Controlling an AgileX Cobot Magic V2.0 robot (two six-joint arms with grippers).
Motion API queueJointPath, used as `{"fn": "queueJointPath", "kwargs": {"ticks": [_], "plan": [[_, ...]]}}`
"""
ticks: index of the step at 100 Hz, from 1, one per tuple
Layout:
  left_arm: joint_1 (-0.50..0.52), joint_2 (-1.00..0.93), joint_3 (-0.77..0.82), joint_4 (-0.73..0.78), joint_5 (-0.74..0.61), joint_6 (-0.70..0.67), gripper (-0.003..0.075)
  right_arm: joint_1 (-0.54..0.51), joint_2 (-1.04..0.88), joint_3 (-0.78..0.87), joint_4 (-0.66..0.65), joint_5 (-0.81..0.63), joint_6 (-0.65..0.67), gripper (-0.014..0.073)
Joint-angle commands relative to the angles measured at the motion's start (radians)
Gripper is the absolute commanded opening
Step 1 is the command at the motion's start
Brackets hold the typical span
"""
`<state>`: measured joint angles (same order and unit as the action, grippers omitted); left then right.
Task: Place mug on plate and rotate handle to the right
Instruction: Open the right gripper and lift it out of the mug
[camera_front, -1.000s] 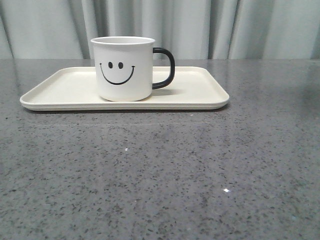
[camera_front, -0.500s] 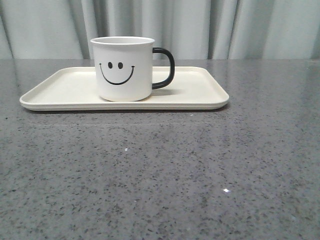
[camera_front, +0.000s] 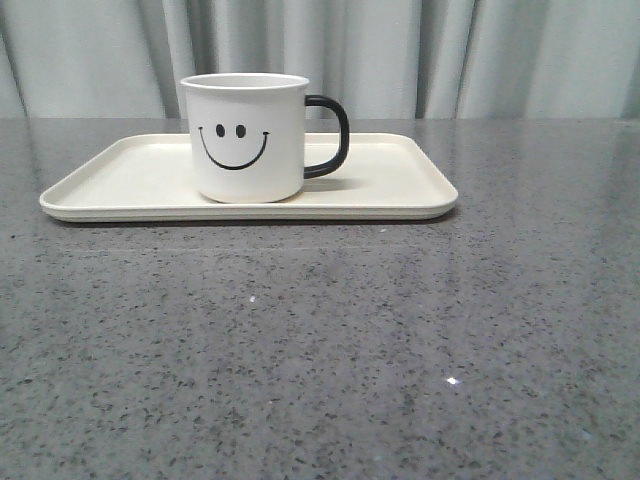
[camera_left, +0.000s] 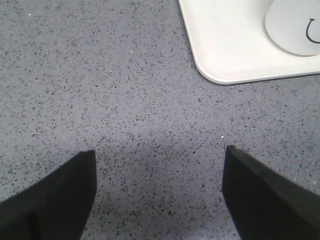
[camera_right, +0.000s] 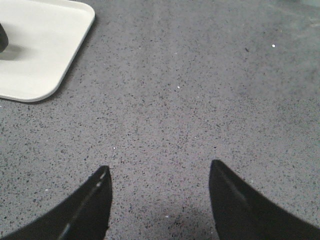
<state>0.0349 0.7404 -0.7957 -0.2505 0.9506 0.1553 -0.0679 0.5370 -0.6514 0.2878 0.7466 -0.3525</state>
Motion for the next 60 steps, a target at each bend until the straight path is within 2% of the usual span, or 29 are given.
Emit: {"fn": "queueJointPath", "kwargs": {"ticks": [1,33,41,48,60], "plan": [[0.001,-0.002,-0.027,-0.022,-0.061,-0.002,0.0514,-0.006,-0.022,0.005,0.005,-0.108,0.018,0.0437],[0.001,-0.002,-0.027,-0.022,-0.063,-0.002,0.0512,-0.006,-0.025,0.022,0.005,-0.12,0.027,0.0435],[0.001,-0.002,-0.027,-0.022,-0.063,-0.002,0.0488,-0.006,-0.025,0.022,0.006,-0.121,0.027,0.0428],[0.001,-0.002,-0.027,-0.022,-0.063,-0.002,0.043,-0.006,-0.025,0.022,0.006,-0.122,0.027,0.0373],[0.001,-0.002,-0.027,-0.022,-0.063,-0.002,0.0273,-0.006,-0.025,0.022,0.006,-0.122,0.027,0.0189]]}}
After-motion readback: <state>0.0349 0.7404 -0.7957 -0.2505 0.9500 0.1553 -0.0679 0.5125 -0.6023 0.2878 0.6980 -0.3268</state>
